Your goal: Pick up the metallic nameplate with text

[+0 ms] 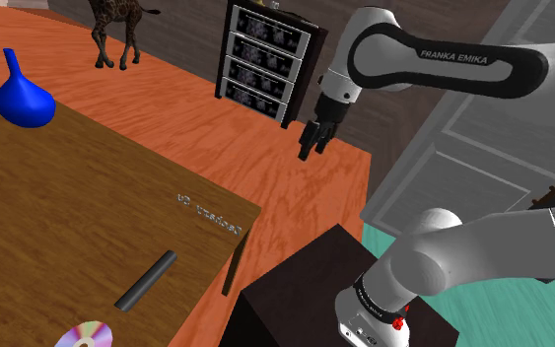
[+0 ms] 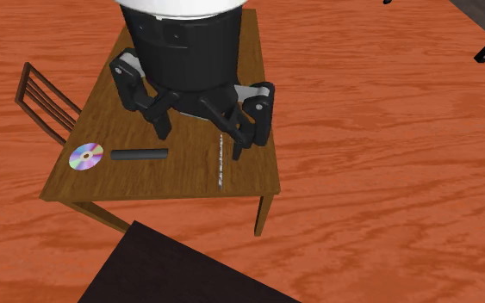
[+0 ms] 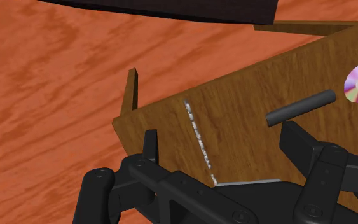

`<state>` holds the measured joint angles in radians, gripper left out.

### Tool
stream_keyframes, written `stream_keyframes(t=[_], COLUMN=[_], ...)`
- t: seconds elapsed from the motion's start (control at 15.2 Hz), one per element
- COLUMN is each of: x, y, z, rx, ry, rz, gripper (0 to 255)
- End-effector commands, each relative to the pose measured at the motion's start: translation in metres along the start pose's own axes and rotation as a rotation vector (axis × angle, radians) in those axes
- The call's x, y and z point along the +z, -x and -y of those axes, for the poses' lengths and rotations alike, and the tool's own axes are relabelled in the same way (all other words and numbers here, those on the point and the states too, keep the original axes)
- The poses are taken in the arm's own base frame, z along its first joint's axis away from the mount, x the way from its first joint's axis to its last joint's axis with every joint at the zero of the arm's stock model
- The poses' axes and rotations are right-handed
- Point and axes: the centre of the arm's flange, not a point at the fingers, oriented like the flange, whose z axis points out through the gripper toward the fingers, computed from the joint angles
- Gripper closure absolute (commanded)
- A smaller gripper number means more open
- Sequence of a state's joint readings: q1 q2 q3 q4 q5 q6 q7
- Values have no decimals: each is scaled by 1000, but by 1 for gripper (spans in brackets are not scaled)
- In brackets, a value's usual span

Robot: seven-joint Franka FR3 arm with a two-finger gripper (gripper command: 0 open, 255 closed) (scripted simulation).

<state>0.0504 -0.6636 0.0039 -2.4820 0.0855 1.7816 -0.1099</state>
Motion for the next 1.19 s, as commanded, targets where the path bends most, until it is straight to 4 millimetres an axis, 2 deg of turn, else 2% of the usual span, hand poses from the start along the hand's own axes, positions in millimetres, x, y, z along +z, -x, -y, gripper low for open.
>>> stream_keyframes(t=[0.0, 1.12], x=[22, 201], y=[-17, -141], z=[4, 39], rx=[-18, -169], ry=[6, 60], rz=[-9, -66], gripper=[0, 0])
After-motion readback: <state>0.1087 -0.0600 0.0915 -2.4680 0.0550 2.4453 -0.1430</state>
